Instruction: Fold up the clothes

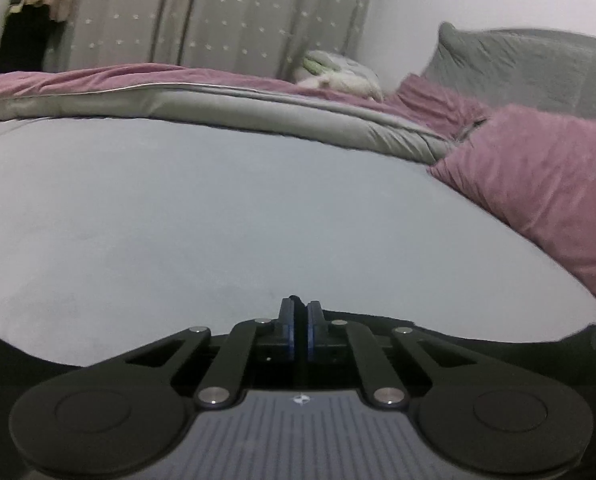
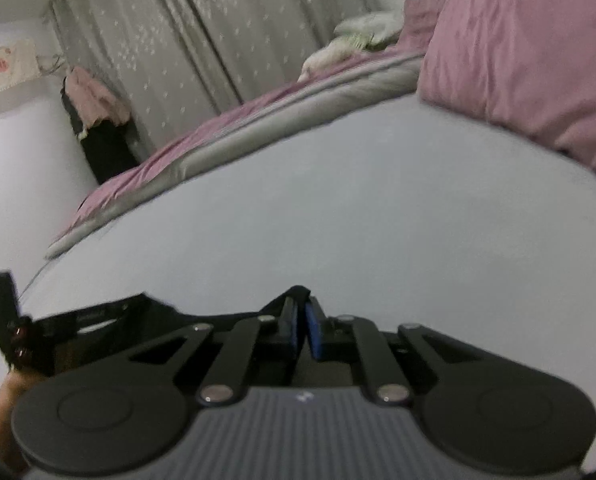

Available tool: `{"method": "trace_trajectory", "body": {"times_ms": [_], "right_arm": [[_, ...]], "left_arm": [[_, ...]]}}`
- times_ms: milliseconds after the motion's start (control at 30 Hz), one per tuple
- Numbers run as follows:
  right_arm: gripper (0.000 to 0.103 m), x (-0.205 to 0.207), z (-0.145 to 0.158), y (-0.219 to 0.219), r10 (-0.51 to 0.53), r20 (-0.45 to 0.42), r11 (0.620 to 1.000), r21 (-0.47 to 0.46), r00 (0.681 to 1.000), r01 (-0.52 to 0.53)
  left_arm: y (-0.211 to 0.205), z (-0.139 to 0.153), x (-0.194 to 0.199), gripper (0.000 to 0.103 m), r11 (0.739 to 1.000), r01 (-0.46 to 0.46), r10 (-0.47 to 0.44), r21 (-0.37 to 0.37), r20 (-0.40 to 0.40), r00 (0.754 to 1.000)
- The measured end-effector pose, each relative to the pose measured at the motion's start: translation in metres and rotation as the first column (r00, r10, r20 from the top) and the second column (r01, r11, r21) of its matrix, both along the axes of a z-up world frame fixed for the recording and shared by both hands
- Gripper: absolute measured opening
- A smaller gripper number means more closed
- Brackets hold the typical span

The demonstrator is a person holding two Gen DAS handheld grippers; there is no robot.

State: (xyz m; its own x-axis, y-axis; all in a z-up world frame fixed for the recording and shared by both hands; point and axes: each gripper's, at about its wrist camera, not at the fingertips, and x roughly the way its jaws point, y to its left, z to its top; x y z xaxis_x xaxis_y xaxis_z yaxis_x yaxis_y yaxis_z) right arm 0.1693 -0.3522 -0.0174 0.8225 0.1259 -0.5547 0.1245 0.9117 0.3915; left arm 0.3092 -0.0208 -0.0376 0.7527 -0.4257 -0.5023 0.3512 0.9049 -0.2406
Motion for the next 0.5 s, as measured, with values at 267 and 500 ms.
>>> {"method": "trace_trajectory", "body": {"times_ms": [267,500], "right_arm": [[0.007,0.004,-0.011,0.003,-0.041,-0.015,0.998,-0.052,0.999,0.04],[0.024,0.001,-0.013,-0.008,-0.054,-0.023,0.998,0.034,0.998,0.055]], "left_arm": [[-0.013,-0.007,0.012,0.009,0.996,0.001,0.004,0.087,-0.047,0.999],[-0.019,0.007,-0.001,0.027,0.993,0.005,-0.001,0.116,-0.034,0.999]]}}
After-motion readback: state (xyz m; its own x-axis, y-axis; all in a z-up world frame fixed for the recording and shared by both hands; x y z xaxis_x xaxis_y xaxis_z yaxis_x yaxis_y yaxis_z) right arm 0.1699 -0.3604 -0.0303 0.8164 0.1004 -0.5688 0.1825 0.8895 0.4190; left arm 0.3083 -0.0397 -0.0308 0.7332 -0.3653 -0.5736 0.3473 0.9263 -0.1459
